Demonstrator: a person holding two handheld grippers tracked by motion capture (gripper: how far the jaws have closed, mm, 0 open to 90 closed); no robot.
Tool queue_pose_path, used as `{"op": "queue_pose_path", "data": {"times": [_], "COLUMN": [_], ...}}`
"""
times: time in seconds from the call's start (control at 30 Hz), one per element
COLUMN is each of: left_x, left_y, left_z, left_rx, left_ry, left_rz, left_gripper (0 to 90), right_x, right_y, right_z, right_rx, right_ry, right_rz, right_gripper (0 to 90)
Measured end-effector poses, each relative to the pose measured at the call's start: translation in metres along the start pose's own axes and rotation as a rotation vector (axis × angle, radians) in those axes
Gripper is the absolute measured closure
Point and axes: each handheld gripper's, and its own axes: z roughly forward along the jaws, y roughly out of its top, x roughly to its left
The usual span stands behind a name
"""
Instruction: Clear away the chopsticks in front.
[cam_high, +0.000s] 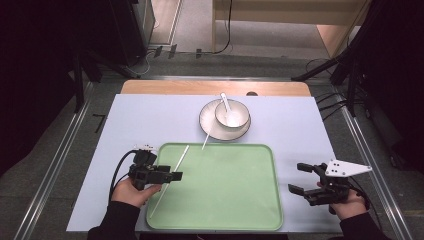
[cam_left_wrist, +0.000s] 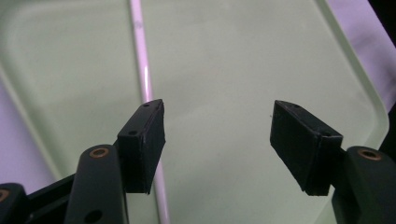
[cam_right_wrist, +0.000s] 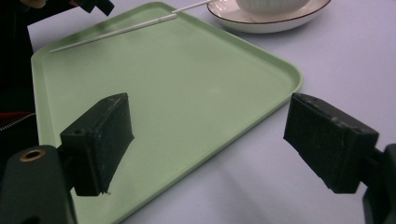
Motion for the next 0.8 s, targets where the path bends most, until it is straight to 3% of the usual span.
{"op": "queue_pose_path", "data": {"times": [0.2, 0.57, 0.8], "left_x": [0.001, -0.005, -0.01], "left_y": [0.026, 0.071, 0.091], "left_z": [0.0, 0.012, 0.024], "left_rx": [0.004, -0.013, -0.033], "left_ry": [-0.047, -0.015, -0.012], "left_rz": [0.002, 0.054, 0.088], "left_gripper": [32.6, 32.7, 33.2], "right_x": [0.0, 0.0, 0.0], "right_y": [0.0, 0.0, 0.0], "right_z": [0.0, 0.001, 0.0], "right_rx": [0.0, 0.003, -0.001], "right_ry": [0.003, 0.007, 0.006], "right_rz": [0.001, 0.002, -0.001], "right_gripper": [16.1, 16.1, 16.1]}}
